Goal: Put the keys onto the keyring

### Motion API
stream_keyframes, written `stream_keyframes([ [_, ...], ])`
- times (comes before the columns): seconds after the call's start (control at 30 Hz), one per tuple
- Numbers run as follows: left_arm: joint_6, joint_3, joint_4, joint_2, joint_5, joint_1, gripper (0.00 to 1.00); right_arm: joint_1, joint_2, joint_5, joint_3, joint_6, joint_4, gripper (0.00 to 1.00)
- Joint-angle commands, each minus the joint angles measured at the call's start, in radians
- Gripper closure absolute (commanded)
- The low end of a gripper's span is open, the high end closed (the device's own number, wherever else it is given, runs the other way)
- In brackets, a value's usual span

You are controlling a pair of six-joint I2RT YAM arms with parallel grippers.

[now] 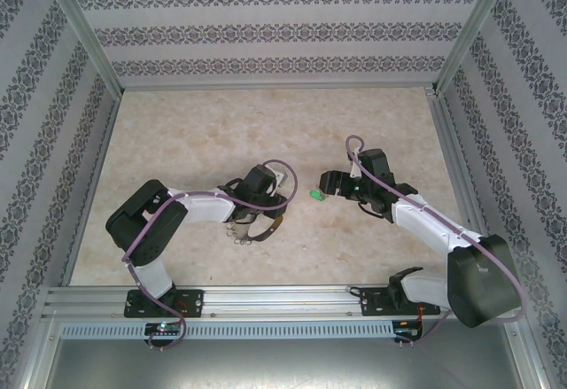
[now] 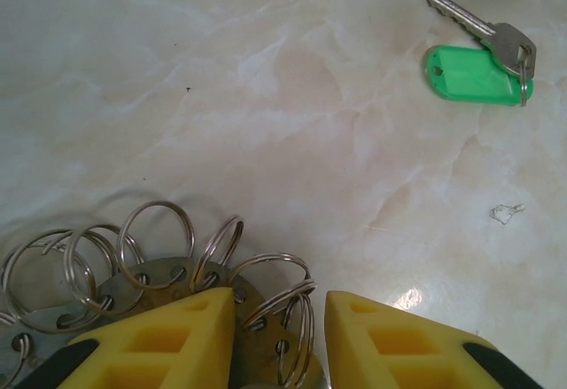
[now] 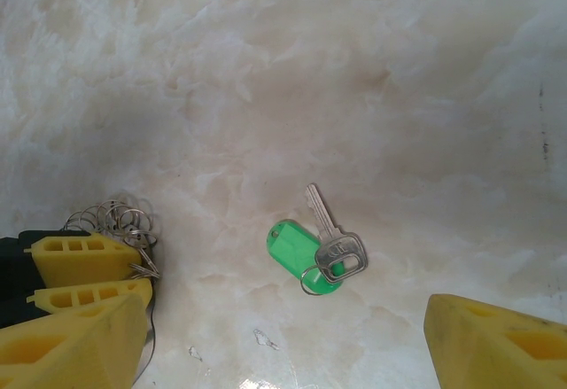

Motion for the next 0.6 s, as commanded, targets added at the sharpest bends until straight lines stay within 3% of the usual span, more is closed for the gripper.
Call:
stream_keyframes([
  [0.0, -0.013, -0.017, 0.029, -0.011, -0.015, -0.013, 0.69, -0.007, 0.004, -0.01, -0.011, -0.016, 0.012, 0.18],
  [0.4, -0.012, -0.019, 0.027, -0.017, -0.019, -0.013, 0.84, -0.006, 0.003, -0.016, -0.012, -0.011, 0.014, 0.19],
  [0.57, 0.001, -0.02, 0.016, -0.031, -0.016, -0.013, 0.98, -0.005, -0.003, -0.029, -0.01, -0.008, 0.014, 0.2],
])
